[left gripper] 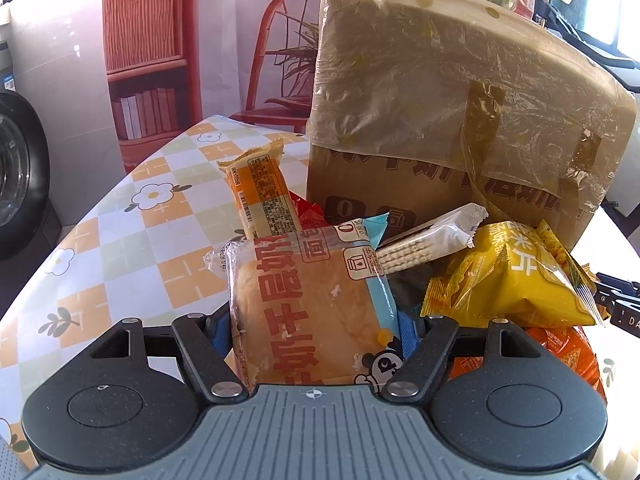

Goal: Organize snacks
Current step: 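Lift both held snacks and carry them over the lined box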

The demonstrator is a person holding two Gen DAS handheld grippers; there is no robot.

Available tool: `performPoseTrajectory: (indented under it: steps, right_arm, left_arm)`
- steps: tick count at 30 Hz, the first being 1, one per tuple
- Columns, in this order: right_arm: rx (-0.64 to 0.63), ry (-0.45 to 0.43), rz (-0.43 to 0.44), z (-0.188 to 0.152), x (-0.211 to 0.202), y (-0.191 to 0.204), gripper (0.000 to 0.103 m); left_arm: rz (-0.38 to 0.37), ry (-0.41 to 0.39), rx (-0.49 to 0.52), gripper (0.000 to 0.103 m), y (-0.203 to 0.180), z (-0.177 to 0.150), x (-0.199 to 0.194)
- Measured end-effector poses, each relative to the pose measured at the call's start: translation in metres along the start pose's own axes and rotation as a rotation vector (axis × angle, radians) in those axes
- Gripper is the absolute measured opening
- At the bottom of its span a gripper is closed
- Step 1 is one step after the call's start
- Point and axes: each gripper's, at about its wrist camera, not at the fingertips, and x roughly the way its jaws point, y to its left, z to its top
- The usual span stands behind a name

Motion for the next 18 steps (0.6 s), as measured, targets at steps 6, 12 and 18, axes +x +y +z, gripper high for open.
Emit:
performPoseTrajectory:
  steps: [6, 12, 18]
  right_arm:
    - [0.015, -0.023, -0.012, 0.001, -0.009, 0.001, 0.034]
    - [0.003, -0.060, -0.023, 0.007, -0.023, 0.007, 0.034]
    - [-0.050, -0.144, -0.061, 0.024, -0.045, 0.014, 0.034]
  left_arm:
    - [-0.001, -0.014, -0.011, 0.076, 0.004, 0.001, -0.005]
    - [-0.009, -0.084, -0.016, 0.076, 0.012, 0.017, -0.019]
    - [-0.012, -0.175, 0.034, 0.076, 0.006, 0.034, -0.036]
